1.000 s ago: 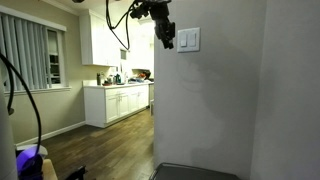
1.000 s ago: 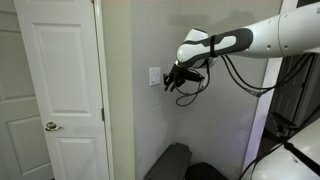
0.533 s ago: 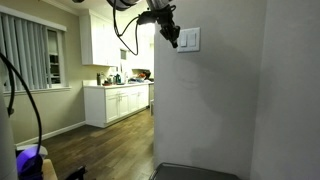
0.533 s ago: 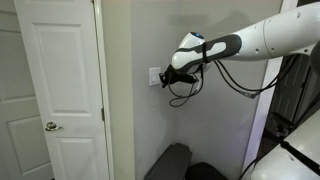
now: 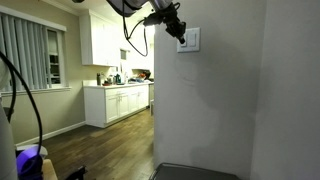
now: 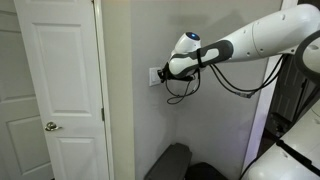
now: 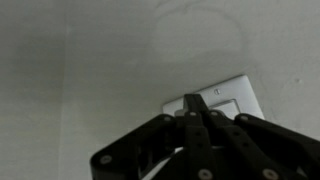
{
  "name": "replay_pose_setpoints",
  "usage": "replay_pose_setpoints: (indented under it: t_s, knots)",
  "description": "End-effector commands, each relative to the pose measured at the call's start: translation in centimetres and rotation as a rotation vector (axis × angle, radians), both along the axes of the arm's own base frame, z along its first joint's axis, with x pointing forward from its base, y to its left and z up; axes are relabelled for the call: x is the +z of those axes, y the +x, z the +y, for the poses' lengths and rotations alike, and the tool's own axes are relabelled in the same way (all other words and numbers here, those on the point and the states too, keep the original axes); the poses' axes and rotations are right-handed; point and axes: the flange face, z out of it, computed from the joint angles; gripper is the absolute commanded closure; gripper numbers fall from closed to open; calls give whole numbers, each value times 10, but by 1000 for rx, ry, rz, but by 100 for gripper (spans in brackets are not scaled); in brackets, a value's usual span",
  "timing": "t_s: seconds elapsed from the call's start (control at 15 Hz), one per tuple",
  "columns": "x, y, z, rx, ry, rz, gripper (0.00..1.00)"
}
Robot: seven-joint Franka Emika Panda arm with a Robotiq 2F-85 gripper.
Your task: Flip the right switch on the wall
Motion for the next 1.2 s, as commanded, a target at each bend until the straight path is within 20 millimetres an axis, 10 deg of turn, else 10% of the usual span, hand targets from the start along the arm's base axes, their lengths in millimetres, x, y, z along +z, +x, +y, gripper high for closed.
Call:
replay_pose_setpoints:
  t_s: [0.0,1.13]
  knots:
    - [11,23,-3,-42,-21,-43,100]
    - [34,51,1,-86,-107,-42,100]
